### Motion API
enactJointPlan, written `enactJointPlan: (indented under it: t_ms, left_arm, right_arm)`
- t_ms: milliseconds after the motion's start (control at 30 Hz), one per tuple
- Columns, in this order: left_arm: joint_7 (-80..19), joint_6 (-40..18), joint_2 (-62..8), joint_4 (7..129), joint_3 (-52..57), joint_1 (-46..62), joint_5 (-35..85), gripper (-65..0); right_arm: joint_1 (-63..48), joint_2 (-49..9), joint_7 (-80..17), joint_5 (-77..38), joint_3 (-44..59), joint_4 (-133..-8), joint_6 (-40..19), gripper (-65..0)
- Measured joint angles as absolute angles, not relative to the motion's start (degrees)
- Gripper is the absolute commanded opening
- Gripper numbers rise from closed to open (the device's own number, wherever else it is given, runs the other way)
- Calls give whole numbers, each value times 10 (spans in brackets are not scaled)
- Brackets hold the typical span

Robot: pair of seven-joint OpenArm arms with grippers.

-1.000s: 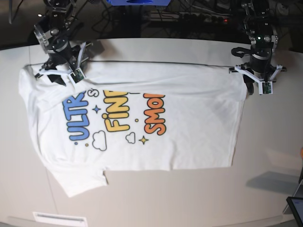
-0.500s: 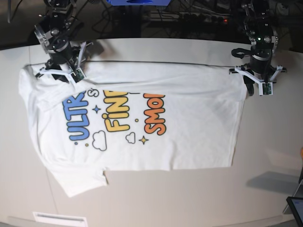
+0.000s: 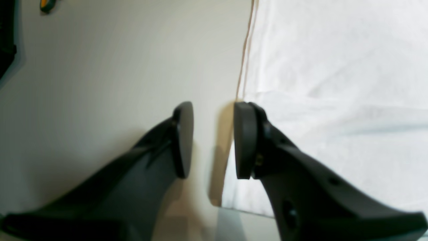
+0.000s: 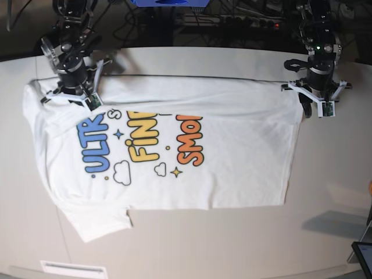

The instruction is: Fold the T-shirt properly

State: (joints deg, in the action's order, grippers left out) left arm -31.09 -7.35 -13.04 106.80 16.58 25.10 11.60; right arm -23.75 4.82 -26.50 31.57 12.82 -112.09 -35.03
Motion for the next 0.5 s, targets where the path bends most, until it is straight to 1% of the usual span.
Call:
enactJointPlan:
  t_ms: [267, 500]
  left_arm:
    - [-311, -74, -130, 1068, 163, 251, 116, -445]
    - [-311, -74, -130, 1068, 163, 253, 116, -445]
  right_arm:
    - [-209, 49, -265, 317, 127, -1121, -351, -647]
    - [-188, 46, -310, 319, 62, -1121, -350, -647]
